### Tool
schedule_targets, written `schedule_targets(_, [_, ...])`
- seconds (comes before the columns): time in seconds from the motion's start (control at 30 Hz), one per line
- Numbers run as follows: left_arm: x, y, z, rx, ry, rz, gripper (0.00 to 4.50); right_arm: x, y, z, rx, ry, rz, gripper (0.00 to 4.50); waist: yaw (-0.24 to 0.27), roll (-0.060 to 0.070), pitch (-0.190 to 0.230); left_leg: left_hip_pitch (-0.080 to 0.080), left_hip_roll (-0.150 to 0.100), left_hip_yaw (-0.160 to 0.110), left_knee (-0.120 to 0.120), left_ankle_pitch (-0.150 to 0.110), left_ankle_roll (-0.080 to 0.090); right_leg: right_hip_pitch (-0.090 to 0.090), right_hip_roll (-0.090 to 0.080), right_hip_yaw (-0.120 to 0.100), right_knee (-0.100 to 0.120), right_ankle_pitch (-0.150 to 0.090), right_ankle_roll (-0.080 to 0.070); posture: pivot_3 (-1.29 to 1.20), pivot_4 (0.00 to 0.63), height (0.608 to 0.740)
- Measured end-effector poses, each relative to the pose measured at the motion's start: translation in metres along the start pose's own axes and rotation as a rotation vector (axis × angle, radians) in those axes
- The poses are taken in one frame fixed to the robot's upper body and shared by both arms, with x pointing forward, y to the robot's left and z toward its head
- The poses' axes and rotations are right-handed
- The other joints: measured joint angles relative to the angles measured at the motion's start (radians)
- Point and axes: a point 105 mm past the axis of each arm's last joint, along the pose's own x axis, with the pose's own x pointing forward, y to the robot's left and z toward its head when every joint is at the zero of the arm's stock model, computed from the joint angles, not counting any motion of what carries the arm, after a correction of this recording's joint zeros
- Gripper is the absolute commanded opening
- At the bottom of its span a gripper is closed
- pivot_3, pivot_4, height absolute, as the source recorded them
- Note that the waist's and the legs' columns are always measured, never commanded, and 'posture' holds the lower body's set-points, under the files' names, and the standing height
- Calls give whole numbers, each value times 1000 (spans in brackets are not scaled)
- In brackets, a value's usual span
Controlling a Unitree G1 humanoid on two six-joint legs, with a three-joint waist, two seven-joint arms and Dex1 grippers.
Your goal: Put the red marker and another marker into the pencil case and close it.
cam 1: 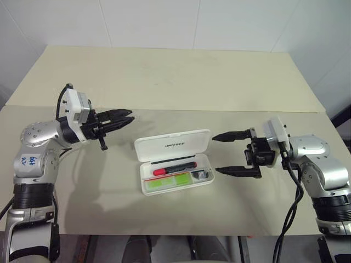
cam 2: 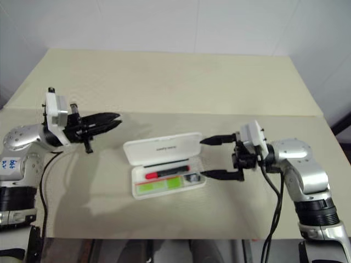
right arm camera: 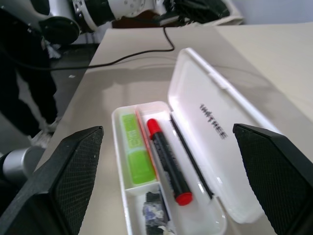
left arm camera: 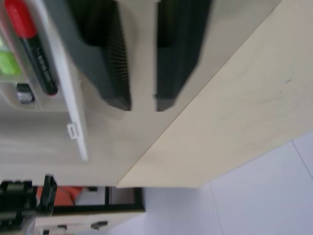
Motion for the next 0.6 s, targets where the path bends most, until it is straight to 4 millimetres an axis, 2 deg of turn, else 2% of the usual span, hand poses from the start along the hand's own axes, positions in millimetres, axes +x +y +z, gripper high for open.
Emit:
schedule_targets(0.13, [3, 15, -11, 6, 28, 20, 30, -8, -3, -1, 6, -14, -8, 4500, 0, 0, 0, 0, 0, 0, 0, 0, 0, 0, 0, 0, 0, 0, 0, 0, 150, 740])
schedule_targets(0.27, [8, 15, -30, -31, 60, -13, 30, -23, -15, -2, -8, 27, -42, 4500, -1, 0, 0, 0, 0, 1, 0, 0, 0, 0, 0, 0, 0, 0, 0, 0, 150, 740])
schedule_targets(0.4, [22, 4, -41, -71, 58, -111, 30, -37, -32, 2, -48, 66, -90, 4500, 0, 0, 0, 0, 0, 1, 0, 0, 0, 0, 0, 0, 0, 0, 0, 0, 150, 740])
schedule_targets(0.6, [34, -26, -50, -123, 74, -347, 30, -45, -36, 3, -52, 86, -98, 4500, -2, 1, 0, 0, 0, 1, 0, 0, 0, 0, 0, 0, 0, 0, 0, 0, 150, 740])
